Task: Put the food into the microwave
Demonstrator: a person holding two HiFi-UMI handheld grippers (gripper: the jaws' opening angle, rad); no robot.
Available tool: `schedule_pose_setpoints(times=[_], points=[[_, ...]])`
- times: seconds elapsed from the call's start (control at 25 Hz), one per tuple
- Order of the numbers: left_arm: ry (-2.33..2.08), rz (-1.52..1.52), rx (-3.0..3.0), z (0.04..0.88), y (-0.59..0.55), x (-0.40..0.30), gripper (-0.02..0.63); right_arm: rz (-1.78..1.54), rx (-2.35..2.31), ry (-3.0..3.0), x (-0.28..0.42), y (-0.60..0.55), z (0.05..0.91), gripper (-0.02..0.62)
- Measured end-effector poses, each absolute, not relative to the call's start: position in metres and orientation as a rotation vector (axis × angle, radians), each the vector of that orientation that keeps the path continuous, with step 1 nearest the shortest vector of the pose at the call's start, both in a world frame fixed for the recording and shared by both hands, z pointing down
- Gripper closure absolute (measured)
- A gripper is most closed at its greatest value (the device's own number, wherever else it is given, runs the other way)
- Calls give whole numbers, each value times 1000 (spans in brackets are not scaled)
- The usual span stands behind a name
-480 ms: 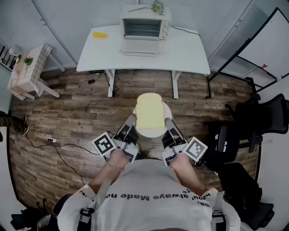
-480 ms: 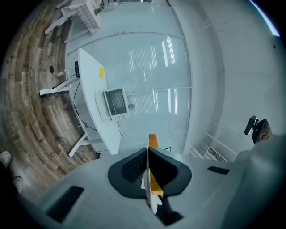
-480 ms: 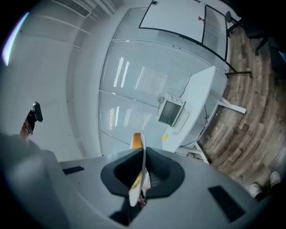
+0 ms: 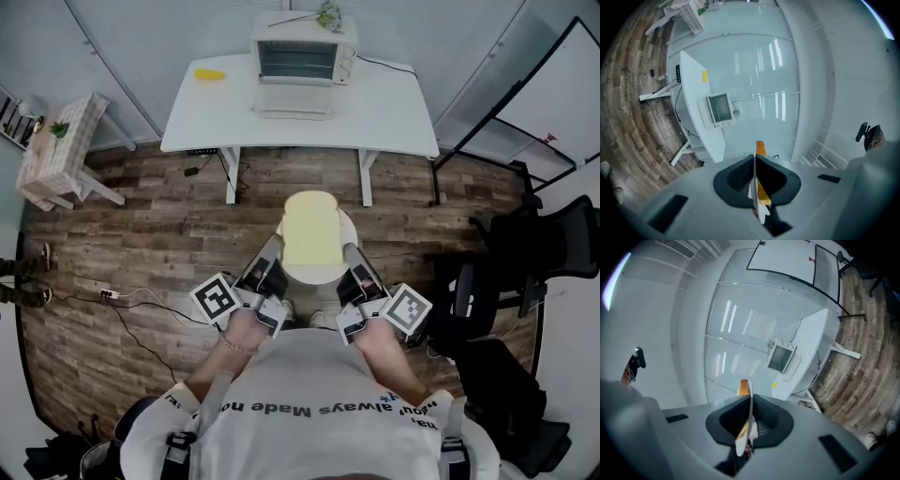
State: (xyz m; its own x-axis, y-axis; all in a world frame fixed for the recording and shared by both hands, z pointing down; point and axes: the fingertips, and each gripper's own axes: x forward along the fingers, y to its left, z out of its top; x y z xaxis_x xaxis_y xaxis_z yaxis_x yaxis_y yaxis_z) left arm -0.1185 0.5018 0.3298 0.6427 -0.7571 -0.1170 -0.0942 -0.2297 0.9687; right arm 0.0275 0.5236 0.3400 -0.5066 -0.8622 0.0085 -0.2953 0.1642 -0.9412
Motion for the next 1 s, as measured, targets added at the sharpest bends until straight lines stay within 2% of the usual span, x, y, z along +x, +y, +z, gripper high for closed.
schedule_pose_setpoints(times=[0.28,0.64,1.0], points=[[-694,-731,1715,330,498,-132,588,-1326,-1090,1914,14,519,340,573],[-699,-719,1713,338,483,-184,588,-1299,-1095,1932,-38,505,337,572],[-692,-696,1700,346,466,-178,588,-1336,-1114,1901,-32,490,350,572]])
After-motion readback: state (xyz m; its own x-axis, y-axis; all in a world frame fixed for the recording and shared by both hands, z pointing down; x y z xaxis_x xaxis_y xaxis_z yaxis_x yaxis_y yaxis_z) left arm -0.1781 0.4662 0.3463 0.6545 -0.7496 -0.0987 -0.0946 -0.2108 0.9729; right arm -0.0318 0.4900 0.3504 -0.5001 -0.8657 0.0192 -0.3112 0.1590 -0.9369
